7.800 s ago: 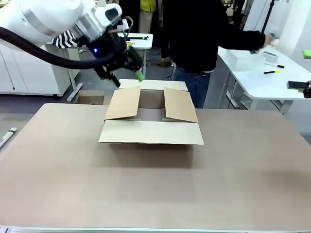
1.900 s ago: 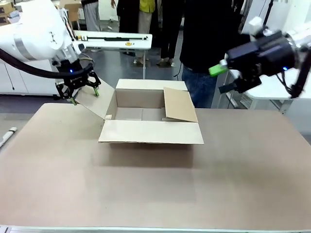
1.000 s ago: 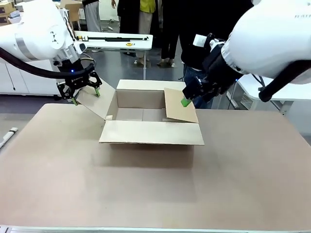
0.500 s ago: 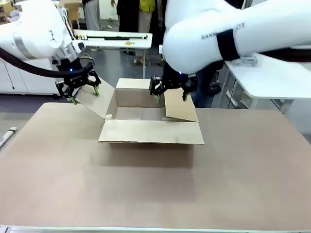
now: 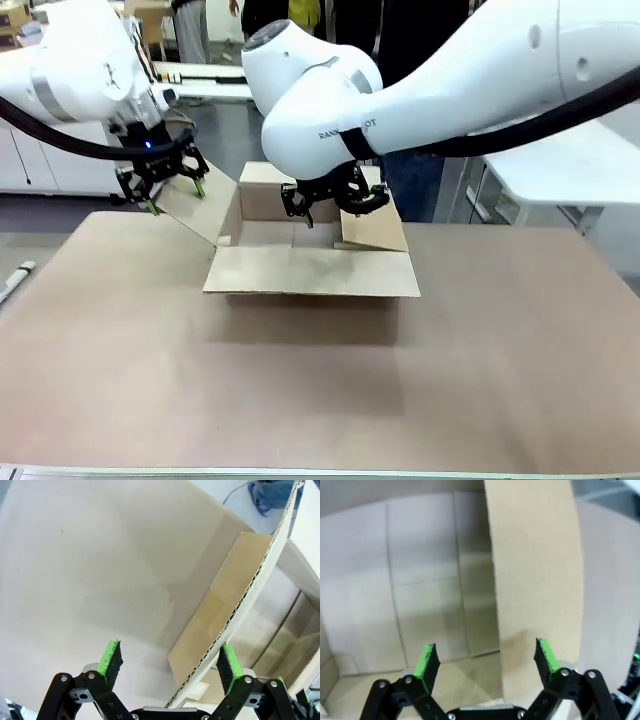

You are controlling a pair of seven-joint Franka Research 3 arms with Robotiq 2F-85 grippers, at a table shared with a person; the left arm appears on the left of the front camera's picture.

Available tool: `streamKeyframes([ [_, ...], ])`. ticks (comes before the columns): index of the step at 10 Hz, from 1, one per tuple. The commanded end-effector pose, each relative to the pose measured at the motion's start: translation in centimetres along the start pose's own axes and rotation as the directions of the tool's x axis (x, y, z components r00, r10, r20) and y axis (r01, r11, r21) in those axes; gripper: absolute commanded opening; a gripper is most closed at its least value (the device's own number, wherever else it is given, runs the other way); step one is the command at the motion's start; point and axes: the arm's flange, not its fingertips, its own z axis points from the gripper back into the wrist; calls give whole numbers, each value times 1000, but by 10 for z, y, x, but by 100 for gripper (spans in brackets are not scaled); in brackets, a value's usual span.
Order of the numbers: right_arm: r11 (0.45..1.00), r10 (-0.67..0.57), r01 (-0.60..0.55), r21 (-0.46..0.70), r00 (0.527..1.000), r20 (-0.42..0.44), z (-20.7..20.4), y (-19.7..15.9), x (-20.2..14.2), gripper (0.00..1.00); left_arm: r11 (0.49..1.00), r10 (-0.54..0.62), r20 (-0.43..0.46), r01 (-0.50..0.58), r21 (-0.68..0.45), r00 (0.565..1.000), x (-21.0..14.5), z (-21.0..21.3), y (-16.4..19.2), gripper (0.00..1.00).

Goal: Pack the gift set into the box.
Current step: Place both hands on the side flaps of the Package Box and spread them outward.

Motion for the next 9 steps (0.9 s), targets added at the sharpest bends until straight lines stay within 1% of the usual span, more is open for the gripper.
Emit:
streamKeyframes([
  [1,995,-44,42,-92,999,-16,-15,-16,17,100,1000,15,4,-15,18,1000,-1,2,-2,100],
  [2,992,-58,56,-110,998,-14,-22,-29,17,100,1000,15,4,-15,18,1000,-1,2,-2,100],
  [3,985,-71,71,-155,997,5,-25,-40,18,100,1000,15,4,-15,18,1000,-1,2,-2,100],
  [4,985,-86,86,-151,996,8,-22,-50,19,100,1000,15,4,-15,18,1000,-1,2,-2,100],
  [8,986,-117,118,-116,993,18,20,-104,22,100,1000,15,4,-15,18,1000,-1,2,-2,100],
  [9,986,-122,122,-115,992,1,23,-119,22,100,1000,15,4,-15,18,1000,-1,2,-2,100],
])
